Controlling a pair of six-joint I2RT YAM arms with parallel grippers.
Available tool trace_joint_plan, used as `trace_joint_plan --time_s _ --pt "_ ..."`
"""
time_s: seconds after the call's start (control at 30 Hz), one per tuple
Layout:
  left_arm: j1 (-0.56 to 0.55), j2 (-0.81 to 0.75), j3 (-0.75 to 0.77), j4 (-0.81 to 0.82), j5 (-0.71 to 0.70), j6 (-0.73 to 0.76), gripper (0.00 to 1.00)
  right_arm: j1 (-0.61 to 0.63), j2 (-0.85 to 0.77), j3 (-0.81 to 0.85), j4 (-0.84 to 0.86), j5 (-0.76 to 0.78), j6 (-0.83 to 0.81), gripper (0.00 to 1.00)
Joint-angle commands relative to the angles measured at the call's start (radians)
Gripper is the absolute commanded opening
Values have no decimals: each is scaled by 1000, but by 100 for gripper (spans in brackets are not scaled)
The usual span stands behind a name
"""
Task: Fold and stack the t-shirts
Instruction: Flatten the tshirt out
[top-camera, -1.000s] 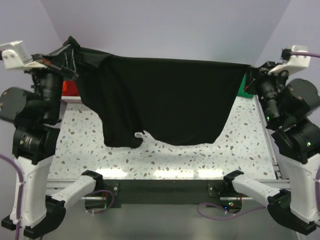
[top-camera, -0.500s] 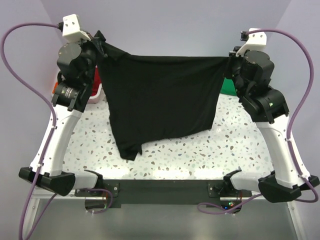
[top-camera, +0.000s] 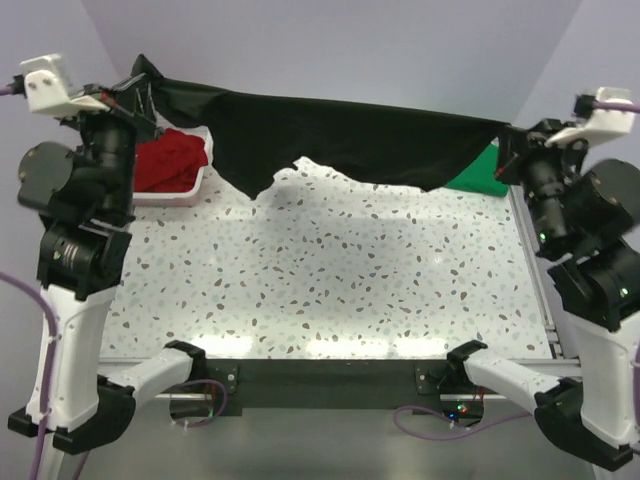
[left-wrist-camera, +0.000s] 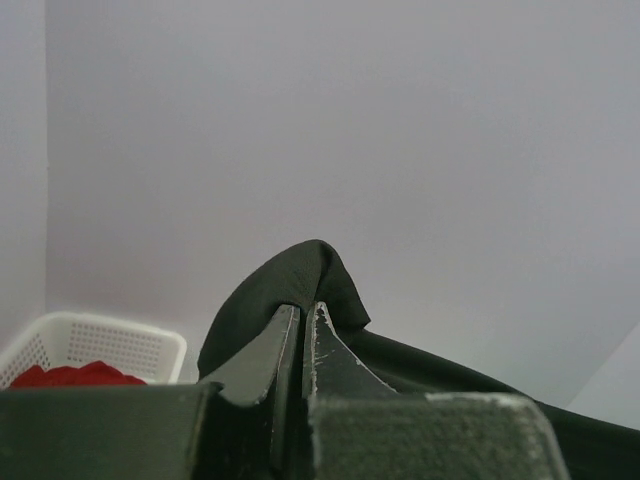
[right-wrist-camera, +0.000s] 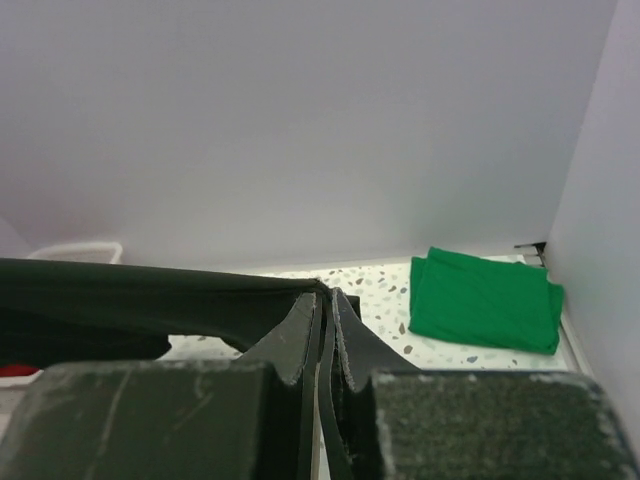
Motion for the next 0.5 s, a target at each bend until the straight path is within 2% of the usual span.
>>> trace_joint_plan --time_s 0.0,0.13,0.33,0.47 --pt "9 -94 6 -34 -5 22 0 -6 -89 -1 -44 -19 14 0" --pt "7 -123 22 -62 -3 28 0 -6 -118 21 -69 -23 17 0" --pt "9 -87 68 -71 -32 36 0 -4 -92 59 -52 -14 8 0" --pt "7 2 68 -56 -69 41 0 -4 -51 -23 19 24 5 0"
